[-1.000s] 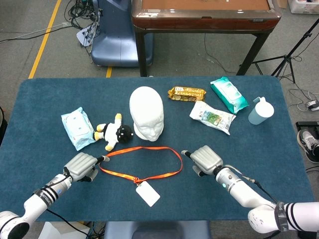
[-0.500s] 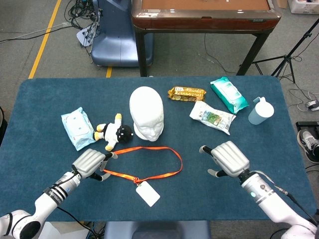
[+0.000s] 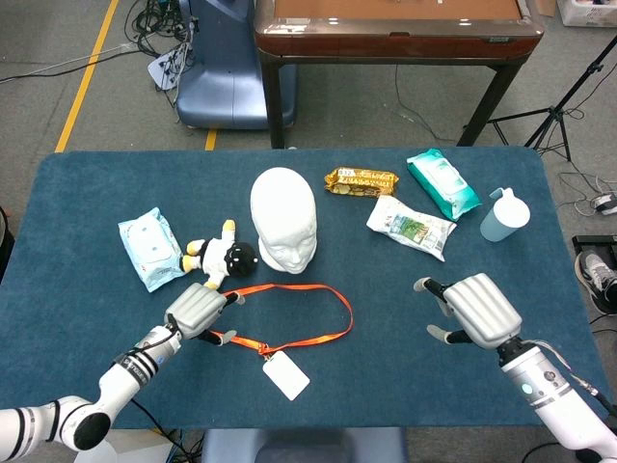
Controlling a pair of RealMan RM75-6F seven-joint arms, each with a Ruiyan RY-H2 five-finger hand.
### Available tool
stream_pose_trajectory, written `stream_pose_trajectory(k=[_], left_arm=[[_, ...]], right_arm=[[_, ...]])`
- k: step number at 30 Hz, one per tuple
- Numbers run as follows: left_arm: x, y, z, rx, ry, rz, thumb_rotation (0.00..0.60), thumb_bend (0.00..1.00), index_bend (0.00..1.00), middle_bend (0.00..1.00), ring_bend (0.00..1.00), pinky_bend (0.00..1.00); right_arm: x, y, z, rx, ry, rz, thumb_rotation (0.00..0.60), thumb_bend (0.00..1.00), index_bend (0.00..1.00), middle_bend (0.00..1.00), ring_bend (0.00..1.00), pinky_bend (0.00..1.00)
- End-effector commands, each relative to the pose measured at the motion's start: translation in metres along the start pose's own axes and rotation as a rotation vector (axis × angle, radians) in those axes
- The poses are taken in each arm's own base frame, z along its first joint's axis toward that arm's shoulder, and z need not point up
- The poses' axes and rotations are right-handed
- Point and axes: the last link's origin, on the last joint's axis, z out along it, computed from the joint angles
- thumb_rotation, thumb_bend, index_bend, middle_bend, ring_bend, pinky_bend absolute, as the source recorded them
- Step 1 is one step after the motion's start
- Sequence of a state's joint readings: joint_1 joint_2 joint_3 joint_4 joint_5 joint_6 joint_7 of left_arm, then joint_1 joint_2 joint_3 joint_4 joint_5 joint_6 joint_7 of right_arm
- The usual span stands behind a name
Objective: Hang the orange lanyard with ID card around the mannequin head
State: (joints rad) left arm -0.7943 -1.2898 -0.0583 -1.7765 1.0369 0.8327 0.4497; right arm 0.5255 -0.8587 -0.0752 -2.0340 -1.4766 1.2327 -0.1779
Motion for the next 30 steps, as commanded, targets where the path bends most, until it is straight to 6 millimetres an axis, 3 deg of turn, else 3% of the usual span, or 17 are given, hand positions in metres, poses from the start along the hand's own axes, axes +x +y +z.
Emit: stream_pose_trajectory(k=[1, 11, 17, 30], left_arm=[[0.0, 0.007, 0.014, 0.02, 0.002, 0.005, 0.505, 0.28, 0.25, 0.96, 1.0, 0.92], [-0.004, 0.009, 0.042, 0.104, 0.01, -0.025, 0.519, 0.28, 0.32, 1.0, 1.0, 0.96], [-0.007, 0.004, 0.055, 0.157, 0.002, -0.034, 0.567, 0.28, 0.34, 1.0, 1.0, 0.97], [-0.021, -0.012, 0.063, 0.232, -0.025, 0.042, 0.587, 0.28, 0.36, 1.0, 1.0, 0.97]], right_arm=[[0.0, 0.0, -0.001, 0.003, -0.004, -0.003, 0.6, 0.2, 0.34, 0.68, 0.73, 1.0], [-0.003, -0.003, -0.002, 0.012, -0.017, -0.002, 0.6, 0.2, 0.34, 0.69, 0.73, 1.0], [-0.003, -0.004, -0.003, 0.011, -0.018, -0.001, 0.6, 0.2, 0.34, 0.69, 0.74, 1.0], [-0.003, -0.004, -0.004, 0.01, -0.023, -0.001, 0.6, 0.2, 0.34, 0.7, 0.74, 1.0]])
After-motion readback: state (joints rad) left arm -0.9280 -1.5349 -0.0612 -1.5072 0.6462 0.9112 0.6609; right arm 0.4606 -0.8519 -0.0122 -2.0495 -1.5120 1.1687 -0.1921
